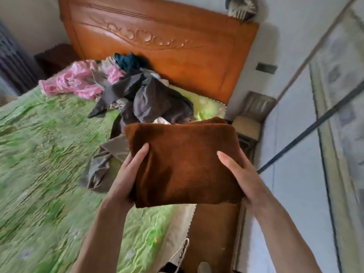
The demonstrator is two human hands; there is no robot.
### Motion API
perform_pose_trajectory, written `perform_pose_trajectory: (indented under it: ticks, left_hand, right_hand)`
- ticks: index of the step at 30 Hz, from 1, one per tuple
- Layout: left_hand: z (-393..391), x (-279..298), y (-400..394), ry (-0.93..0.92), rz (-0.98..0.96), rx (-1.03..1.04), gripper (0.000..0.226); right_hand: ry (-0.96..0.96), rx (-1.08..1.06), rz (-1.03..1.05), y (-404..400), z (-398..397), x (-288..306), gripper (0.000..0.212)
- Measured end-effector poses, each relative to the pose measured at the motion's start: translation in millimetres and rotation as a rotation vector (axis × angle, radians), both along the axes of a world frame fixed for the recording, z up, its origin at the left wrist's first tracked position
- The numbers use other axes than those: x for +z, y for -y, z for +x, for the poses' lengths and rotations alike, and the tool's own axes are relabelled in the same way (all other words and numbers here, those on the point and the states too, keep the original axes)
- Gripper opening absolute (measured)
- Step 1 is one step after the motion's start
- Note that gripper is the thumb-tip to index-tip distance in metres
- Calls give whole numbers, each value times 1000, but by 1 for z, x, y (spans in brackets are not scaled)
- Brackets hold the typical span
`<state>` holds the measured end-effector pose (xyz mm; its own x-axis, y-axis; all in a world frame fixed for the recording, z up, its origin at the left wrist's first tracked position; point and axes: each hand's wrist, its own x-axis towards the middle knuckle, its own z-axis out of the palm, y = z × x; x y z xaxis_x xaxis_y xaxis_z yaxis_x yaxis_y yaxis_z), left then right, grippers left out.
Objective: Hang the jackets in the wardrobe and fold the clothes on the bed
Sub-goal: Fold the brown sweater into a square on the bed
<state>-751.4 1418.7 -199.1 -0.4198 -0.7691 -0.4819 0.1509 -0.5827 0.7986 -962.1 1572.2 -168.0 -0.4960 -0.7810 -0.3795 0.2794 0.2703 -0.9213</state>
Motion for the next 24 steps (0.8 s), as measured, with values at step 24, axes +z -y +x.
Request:
perform_pose_trajectory:
  ticks: [24]
  left_hand:
    - [-189,19,-97,-78,-101,-889,69]
  right_hand:
    - [-87,-827,-25,-214,-3,50,58]
